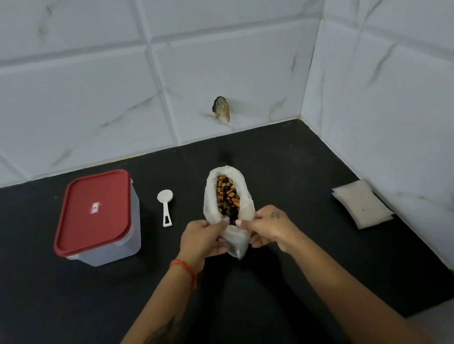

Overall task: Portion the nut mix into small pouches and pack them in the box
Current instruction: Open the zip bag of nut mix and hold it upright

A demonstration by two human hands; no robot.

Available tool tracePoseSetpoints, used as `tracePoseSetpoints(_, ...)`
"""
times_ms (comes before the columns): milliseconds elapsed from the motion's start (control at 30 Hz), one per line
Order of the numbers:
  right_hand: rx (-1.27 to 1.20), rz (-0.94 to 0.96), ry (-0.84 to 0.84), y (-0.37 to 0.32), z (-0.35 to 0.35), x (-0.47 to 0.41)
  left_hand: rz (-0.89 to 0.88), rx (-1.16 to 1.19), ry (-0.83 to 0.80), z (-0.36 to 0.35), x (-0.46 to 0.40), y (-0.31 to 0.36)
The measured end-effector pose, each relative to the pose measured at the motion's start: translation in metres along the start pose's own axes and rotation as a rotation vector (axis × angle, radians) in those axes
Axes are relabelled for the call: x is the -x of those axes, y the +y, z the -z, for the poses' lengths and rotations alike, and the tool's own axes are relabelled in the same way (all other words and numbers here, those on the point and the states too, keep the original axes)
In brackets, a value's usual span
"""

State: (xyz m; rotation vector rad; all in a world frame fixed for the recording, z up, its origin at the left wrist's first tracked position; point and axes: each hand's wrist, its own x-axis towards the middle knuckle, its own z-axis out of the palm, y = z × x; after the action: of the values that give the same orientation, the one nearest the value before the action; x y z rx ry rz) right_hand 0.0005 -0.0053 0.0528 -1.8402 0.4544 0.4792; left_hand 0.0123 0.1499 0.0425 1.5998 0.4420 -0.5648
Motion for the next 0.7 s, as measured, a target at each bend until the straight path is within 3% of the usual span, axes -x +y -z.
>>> tracePoseSetpoints(100,-0.329,-0.010,-0.020,0.004,-0.002,-0.003,0.037,0.198,-0.020,-0.003,0.004,0.002)
tracePoseSetpoints(267,-0.995,-0.280,-0.088,0.020,-0.003,-0.009,0.138,0.693,-0.178,-0.001,0.000,-0.008)
tracePoseSetpoints(300,-0.985,-0.311,-0.079,0.023,-0.005,-0.008,0.153,0.710,-0.188,-0.001,0.000,-0.013)
tracePoseSetpoints(367,-0.715,-0.309,0.006,0.025,-0.009,-0.002,0.178,0.685,-0.182,-0.002,0.000,-0.022)
tracePoseSetpoints(500,-0.124,-0.108,0.168,0.018,-0.020,0.004,0.115,0.468,-0.095,-0.007,0.003,-0.028)
tracePoseSetpoints(600,-0.008,-0.071,0.188,0.014,-0.027,-0.002,0.016,0.354,0.002,-0.013,0.006,-0.028)
tracePoseSetpoints(700,-0.144,-0.110,0.168,0.017,-0.026,-0.009,-0.042,0.312,0.178,-0.017,0.009,-0.032)
